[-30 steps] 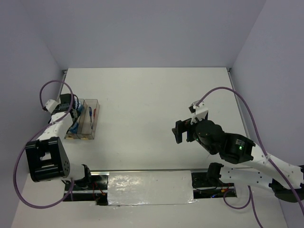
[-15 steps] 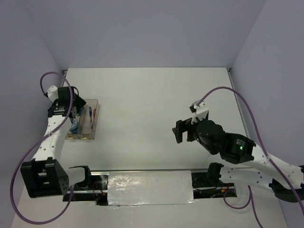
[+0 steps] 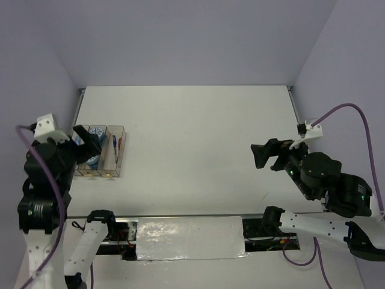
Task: Sort the stationery into containers
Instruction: Reset both arms
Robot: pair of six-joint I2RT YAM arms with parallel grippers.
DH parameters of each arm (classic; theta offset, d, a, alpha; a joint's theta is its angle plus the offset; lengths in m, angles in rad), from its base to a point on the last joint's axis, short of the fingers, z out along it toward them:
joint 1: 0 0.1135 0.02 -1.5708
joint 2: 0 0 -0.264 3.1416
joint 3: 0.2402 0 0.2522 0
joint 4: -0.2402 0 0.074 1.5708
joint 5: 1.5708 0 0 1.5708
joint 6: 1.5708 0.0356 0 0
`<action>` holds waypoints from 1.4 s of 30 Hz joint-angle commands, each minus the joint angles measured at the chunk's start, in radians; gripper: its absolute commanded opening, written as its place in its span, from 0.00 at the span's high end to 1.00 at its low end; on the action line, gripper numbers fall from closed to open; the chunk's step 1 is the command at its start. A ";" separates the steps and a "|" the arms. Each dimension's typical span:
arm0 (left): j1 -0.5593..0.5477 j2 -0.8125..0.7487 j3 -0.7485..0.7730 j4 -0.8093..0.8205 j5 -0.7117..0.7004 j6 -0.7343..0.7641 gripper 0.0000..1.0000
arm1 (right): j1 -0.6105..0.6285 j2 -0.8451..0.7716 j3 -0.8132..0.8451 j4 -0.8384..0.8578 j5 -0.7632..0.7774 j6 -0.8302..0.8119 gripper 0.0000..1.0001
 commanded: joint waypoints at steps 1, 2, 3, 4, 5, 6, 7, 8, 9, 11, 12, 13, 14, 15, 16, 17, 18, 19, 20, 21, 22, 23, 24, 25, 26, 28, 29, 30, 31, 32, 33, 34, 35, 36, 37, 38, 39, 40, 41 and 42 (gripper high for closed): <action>0.000 -0.118 0.030 -0.126 0.061 0.056 0.01 | 0.000 0.018 0.083 -0.137 0.071 0.035 0.00; 0.000 -0.148 0.037 -0.163 0.066 0.053 0.01 | -0.001 0.008 0.094 -0.175 0.072 0.041 0.00; 0.000 -0.210 0.050 -0.183 0.065 0.049 0.01 | -0.001 -0.001 0.102 -0.189 0.069 0.046 0.00; 0.000 -0.243 0.056 -0.198 0.060 0.044 0.01 | -0.001 -0.013 0.116 -0.210 0.065 0.044 0.00; 0.000 -0.278 0.060 -0.230 0.046 0.027 0.01 | -0.001 -0.040 0.122 -0.218 0.048 0.044 0.00; -0.024 -0.313 0.079 -0.256 0.020 0.003 0.01 | -0.001 -0.059 0.126 -0.223 0.042 0.041 0.00; -0.058 -0.323 0.080 -0.284 -0.019 -0.028 0.01 | -0.001 -0.076 0.134 -0.230 0.037 0.032 0.00; -0.068 -0.329 0.070 -0.303 -0.096 -0.057 0.01 | -0.001 -0.112 0.137 -0.234 0.031 0.027 0.00; -0.075 -0.338 0.045 -0.324 -0.124 -0.065 0.01 | -0.003 -0.133 0.137 -0.235 0.022 0.018 0.00; -0.080 -0.350 0.032 -0.335 -0.150 -0.072 0.01 | 0.000 -0.186 0.123 -0.237 0.017 0.016 0.00; -0.086 -0.355 0.030 -0.333 -0.152 -0.075 0.01 | -0.001 -0.203 0.105 -0.237 0.014 0.019 0.00; -0.089 -0.361 0.032 -0.332 -0.153 -0.082 0.01 | 0.000 -0.228 0.096 -0.244 0.016 0.027 0.00; -0.089 -0.372 0.037 -0.327 -0.167 -0.085 0.01 | 0.000 -0.238 0.087 -0.246 0.016 0.033 0.00; -0.091 -0.373 0.040 -0.326 -0.178 -0.088 0.01 | -0.001 -0.246 0.068 -0.247 0.012 0.039 0.00; -0.092 -0.373 0.041 -0.323 -0.188 -0.088 0.01 | 0.000 -0.257 0.062 -0.255 0.015 0.047 0.00; -0.095 -0.373 0.046 -0.324 -0.199 -0.089 0.01 | 0.000 -0.262 0.056 -0.254 0.017 0.050 0.00; -0.106 -0.373 0.046 -0.327 -0.220 -0.094 0.01 | -0.003 -0.263 0.051 -0.254 0.023 0.055 0.00; -0.114 -0.376 0.044 -0.332 -0.227 -0.098 0.01 | -0.001 -0.263 0.051 -0.254 0.028 0.058 0.00; -0.117 -0.379 0.043 -0.335 -0.231 -0.102 0.01 | 0.000 -0.262 0.051 -0.252 0.029 0.058 0.00; -0.124 -0.380 0.043 -0.341 -0.247 -0.106 0.01 | -0.001 -0.260 0.056 -0.251 0.032 0.056 0.00; -0.127 -0.386 0.043 -0.355 -0.256 -0.117 0.01 | -0.001 -0.257 0.057 -0.246 0.034 0.055 0.00; -0.131 -0.387 0.043 -0.358 -0.265 -0.118 0.01 | -0.001 -0.254 0.060 -0.243 0.037 0.053 0.00; -0.138 -0.390 0.043 -0.361 -0.285 -0.123 0.01 | -0.001 -0.252 0.062 -0.237 0.039 0.050 0.00; -0.141 -0.393 0.044 -0.369 -0.296 -0.131 0.01 | -0.001 -0.248 0.062 -0.234 0.040 0.046 0.00; -0.143 -0.395 0.044 -0.372 -0.305 -0.134 0.01 | -0.001 -0.246 0.061 -0.231 0.042 0.043 0.00; -0.147 -0.401 0.044 -0.367 -0.325 -0.138 0.01 | -0.001 -0.240 0.062 -0.224 0.046 0.039 0.00; -0.149 -0.403 0.043 -0.367 -0.330 -0.137 0.01 | -0.001 -0.240 0.061 -0.223 0.049 0.041 0.00; -0.150 -0.404 0.041 -0.366 -0.334 -0.138 0.01 | -0.001 -0.242 0.059 -0.218 0.054 0.041 0.00; -0.150 -0.404 0.038 -0.366 -0.343 -0.143 0.01 | -0.001 -0.243 0.056 -0.214 0.058 0.041 0.00; -0.152 -0.404 0.035 -0.367 -0.346 -0.143 0.01 | -0.001 -0.245 0.047 -0.206 0.058 0.039 0.00; -0.152 -0.404 0.034 -0.367 -0.348 -0.143 0.01 | -0.001 -0.249 0.041 -0.188 0.058 0.035 0.00; -0.152 -0.407 0.030 -0.369 -0.351 -0.143 0.01 | -0.001 -0.251 0.036 -0.177 0.054 0.026 0.00; -0.152 -0.410 0.032 -0.372 -0.353 -0.146 0.01 | -0.001 -0.252 0.025 -0.165 0.049 0.021 0.00; -0.152 -0.413 0.035 -0.382 -0.357 -0.154 0.01 | -0.001 -0.252 0.021 -0.146 0.045 0.018 0.00; -0.154 -0.421 0.038 -0.387 -0.363 -0.157 0.01 | -0.001 -0.251 0.016 -0.140 0.036 0.015 0.00; -0.154 -0.426 0.038 -0.395 -0.368 -0.164 0.01 | -0.001 -0.245 0.013 -0.132 0.034 0.015 0.00; -0.155 -0.427 0.037 -0.398 -0.372 -0.167 0.01 | -0.001 -0.245 0.010 -0.131 0.029 0.018 0.00; -0.161 -0.429 0.035 -0.398 -0.374 -0.167 0.01 | -0.001 -0.245 0.002 -0.128 0.025 0.020 0.00; -0.163 -0.426 0.032 -0.393 -0.373 -0.166 0.01 | -0.001 -0.246 -0.001 -0.126 0.023 0.023 0.00; -0.164 -0.418 0.030 -0.392 -0.373 -0.160 0.01 | 0.000 -0.249 -0.007 -0.123 0.022 0.030 0.00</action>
